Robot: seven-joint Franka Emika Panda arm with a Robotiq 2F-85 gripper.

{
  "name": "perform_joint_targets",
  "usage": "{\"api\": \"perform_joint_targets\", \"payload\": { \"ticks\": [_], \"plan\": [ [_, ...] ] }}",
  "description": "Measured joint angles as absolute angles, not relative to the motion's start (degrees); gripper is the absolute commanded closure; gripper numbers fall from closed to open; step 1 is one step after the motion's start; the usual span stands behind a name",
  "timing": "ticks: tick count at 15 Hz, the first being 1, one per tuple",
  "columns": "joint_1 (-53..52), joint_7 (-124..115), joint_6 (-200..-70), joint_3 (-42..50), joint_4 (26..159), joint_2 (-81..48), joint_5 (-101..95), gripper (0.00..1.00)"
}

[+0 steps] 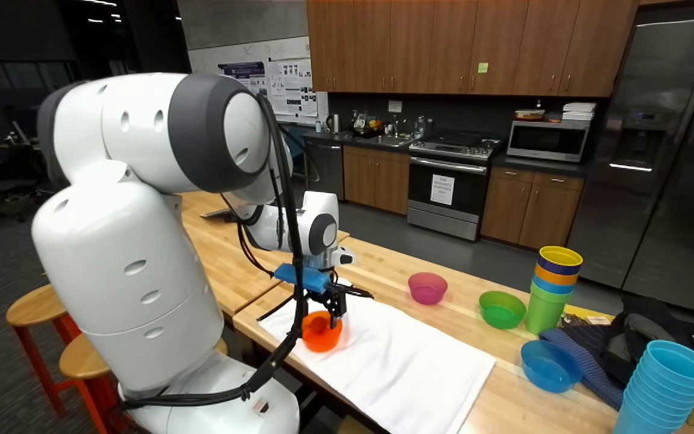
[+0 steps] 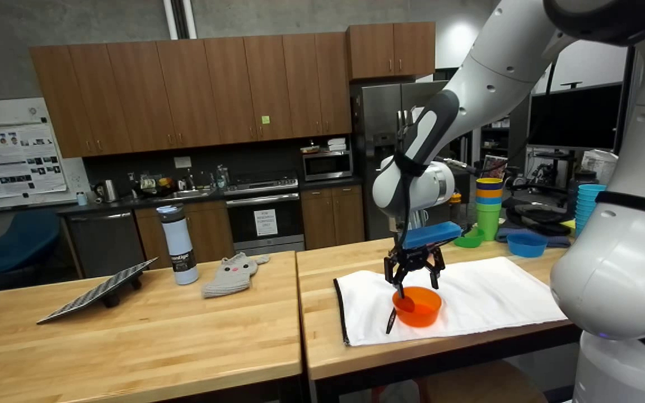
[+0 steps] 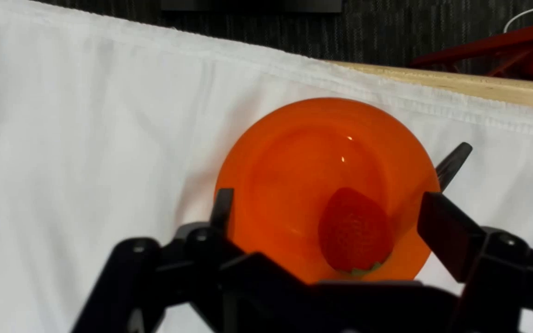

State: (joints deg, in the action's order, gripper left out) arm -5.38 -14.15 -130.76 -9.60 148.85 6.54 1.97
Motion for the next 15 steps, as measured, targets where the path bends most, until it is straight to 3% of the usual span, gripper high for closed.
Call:
{"api": "perform_joint_targets", "payload": {
  "ticks": [1, 5, 7, 12, 15],
  "plan": [
    [-5.36, -14.66, -130.84, -9.52, 148.77, 6.36, 1.44, 0.12],
    [-5.25, -16.56, -131.14, -9.30, 148.43, 6.20, -0.35, 0.29],
    [-5.25, -17.18, -131.25, -9.30, 148.28, 6.19, -0.90, 0.21],
    [-5.41, -17.81, -131.58, -9.42, 147.96, 6.14, -1.03, 0.14],
    [-5.54, -18.69, -132.34, -9.91, 147.69, 5.89, -1.37, 0.17]
  ]
}}
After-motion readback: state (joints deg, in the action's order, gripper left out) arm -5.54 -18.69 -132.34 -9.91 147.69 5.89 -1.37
